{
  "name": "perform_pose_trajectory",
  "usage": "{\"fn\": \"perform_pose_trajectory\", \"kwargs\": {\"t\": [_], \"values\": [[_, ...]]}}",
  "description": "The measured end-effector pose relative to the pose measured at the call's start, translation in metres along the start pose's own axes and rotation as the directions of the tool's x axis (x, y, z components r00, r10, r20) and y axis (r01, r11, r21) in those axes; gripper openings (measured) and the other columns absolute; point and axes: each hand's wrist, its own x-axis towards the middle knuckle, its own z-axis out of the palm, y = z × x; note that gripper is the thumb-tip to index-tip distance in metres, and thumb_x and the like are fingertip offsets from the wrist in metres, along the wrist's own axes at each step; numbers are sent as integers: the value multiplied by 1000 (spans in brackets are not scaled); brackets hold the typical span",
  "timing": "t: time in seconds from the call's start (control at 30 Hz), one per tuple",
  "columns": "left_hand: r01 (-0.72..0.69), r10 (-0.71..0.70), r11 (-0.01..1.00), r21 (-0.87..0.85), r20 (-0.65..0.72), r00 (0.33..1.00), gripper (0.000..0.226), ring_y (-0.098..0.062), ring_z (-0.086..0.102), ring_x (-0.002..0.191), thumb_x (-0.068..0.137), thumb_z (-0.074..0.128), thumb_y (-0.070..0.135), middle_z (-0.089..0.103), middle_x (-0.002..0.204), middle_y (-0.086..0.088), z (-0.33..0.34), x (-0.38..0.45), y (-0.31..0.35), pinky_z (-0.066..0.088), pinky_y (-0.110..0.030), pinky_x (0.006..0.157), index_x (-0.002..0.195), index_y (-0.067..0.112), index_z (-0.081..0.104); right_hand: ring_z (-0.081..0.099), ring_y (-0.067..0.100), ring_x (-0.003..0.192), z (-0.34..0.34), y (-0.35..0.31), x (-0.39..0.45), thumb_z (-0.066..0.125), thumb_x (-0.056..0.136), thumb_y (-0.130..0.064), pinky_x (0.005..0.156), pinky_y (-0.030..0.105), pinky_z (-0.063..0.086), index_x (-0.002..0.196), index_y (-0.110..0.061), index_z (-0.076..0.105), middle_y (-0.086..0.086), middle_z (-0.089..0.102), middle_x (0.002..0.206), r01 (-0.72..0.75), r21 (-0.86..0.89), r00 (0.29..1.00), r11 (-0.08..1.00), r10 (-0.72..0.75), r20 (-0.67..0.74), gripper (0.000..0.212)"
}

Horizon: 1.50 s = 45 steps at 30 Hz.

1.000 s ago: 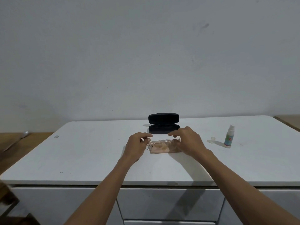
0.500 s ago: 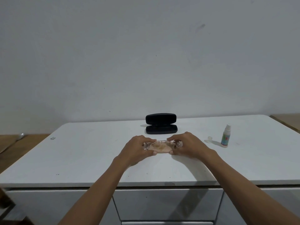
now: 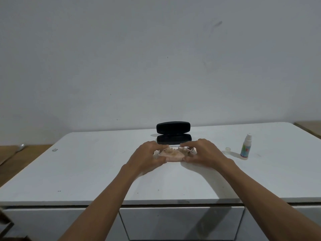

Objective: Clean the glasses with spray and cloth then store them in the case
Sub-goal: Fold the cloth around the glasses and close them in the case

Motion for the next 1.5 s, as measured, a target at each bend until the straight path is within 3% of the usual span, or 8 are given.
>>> {"fn": "perform_pose_trajectory", "kwargs": {"t": [0.13, 0.23, 0.43, 0.63, 0.83, 1.17, 1.27, 1.5], "values": [[-3, 2, 1000, -26, -28, 1000, 52, 3, 53, 82, 75, 69, 45, 65, 103, 12, -7, 32, -8, 43, -23, 77, 127, 39, 69, 63, 19, 87, -9, 5, 27, 64, 68, -63, 72, 31, 45, 127, -45, 68, -5, 78, 106, 19, 3, 999, 1000, -19, -42, 62], [15, -18, 999, -46, -72, 997, 48, 8, 51, 75, 78, 75, 38, 62, 97, 12, -6, 56, -16, 38, -21, 71, 125, 39, 69, 52, 15, 76, -12, 10, 50, 74, 77, -46, 69, 30, 42, 129, -42, 67, -2, 78, 104, -5, 3, 999, 1000, 5, -53, 53], [83, -101, 988, -130, -139, 985, 50, 4, 52, 73, 78, 77, 34, 63, 109, 10, 9, 82, -30, 44, -25, 75, 127, 42, 67, 64, 28, 83, 1, 19, 80, 75, 78, -30, 75, 35, 54, 136, -29, 67, 8, 79, 98, 12, 33, 996, 999, -9, -85, 59], [123, -152, 978, -171, -169, 974, 50, -9, 60, 101, 79, 77, 37, 64, 116, 13, 31, 84, -40, 51, -31, 87, 126, 45, 65, 68, 32, 81, 17, 27, 86, 72, 84, -28, 76, 39, 56, 132, -26, 70, 8, 80, 95, 35, 6, 993, 999, -34, -116, 48], [77, -90, 992, -98, -126, 988, 44, 4, 55, 71, 87, 69, 48, 60, 118, 18, 29, 78, -47, 43, -23, 73, 131, 45, 62, 62, 23, 65, 16, 25, 91, 61, 93, -42, 65, 40, 57, 113, -33, 75, -1, 74, 77, 65, 20, 994, 998, -63, -91, 27], [86, -86, 996, -9, -137, 987, 41, -10, 57, 81, 97, 52, 14, 63, 112, 12, 30, 81, -47, 39, -25, 71, 123, 40, 70, 54, 15, 75, 10, 25, 86, 67, 92, -40, 60, 30, 41, 113, -36, 75, -13, 65, 79, 18, -7, 999, 1000, -18, -34, 23], [75, -71, 997, 25, -142, 987, 47, -17, 64, 98, 93, 48, 6, 69, 117, 11, 29, 82, -48, 41, -26, 72, 120, 36, 73, 64, 20, 81, 9, 23, 85, 67, 93, -37, 67, 29, 45, 119, -34, 75, -8, 74, 92, -2, 10, 1000, 1000, 3, -20, 28], [34, -15, 989, 144, -129, 992, 53, -21, 64, 101, 89, 43, 7, 68, 119, 10, 29, 78, -47, 53, -35, 76, 125, 36, 70, 67, 27, 102, 8, 10, 86, 58, 97, -26, 75, 33, 52, 121, -37, 73, 1, 75, 106, -90, -116, 996, 989, 92, 12, 31]]}}
